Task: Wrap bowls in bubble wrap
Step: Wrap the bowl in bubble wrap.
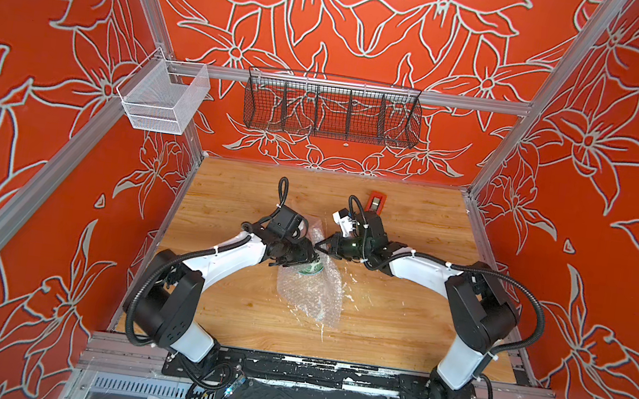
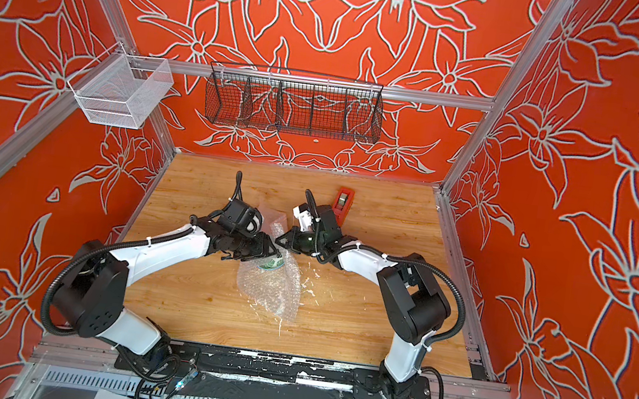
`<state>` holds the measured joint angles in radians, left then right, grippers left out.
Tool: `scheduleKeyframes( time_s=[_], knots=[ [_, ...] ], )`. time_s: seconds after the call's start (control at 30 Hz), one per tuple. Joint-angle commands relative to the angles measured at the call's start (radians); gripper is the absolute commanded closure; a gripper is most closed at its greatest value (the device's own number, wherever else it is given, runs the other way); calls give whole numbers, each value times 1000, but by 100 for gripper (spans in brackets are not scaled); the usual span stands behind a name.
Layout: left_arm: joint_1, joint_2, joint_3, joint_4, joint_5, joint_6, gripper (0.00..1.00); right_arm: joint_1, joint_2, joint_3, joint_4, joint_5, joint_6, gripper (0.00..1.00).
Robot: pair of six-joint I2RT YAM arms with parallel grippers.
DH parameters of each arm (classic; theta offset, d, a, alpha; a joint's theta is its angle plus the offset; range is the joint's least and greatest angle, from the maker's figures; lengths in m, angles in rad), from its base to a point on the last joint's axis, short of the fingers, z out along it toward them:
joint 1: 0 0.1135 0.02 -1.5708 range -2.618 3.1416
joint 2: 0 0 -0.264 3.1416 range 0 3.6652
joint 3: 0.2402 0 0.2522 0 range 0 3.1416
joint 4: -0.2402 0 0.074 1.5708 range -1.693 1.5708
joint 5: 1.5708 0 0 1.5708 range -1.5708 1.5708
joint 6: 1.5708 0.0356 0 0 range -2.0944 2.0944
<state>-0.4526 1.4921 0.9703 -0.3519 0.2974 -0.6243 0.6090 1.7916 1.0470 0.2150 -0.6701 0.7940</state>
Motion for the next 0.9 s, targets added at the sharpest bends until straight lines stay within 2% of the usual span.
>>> scheduleKeyframes(
  time_s=[0.0,0.33,0.47,0.57,0.7,0.87],
  knots=[
    [0,-37,-4,7,-26,14,46,10,30,25,11,-8,14,100],
    [3,-79,-41,9,-82,15,46,33,75,63,14,-35,-5,100],
    [6,-140,-74,-25,-189,8,45,38,84,77,-8,-33,-14,100],
    [18,-215,-111,-62,-282,5,39,42,87,79,-12,-31,-19,100],
    [89,-273,-154,-133,-370,3,36,41,88,78,-13,-30,-18,100],
    [208,-276,-227,-65,-282,40,33,43,84,74,-23,-25,-24,100]
  ],
)
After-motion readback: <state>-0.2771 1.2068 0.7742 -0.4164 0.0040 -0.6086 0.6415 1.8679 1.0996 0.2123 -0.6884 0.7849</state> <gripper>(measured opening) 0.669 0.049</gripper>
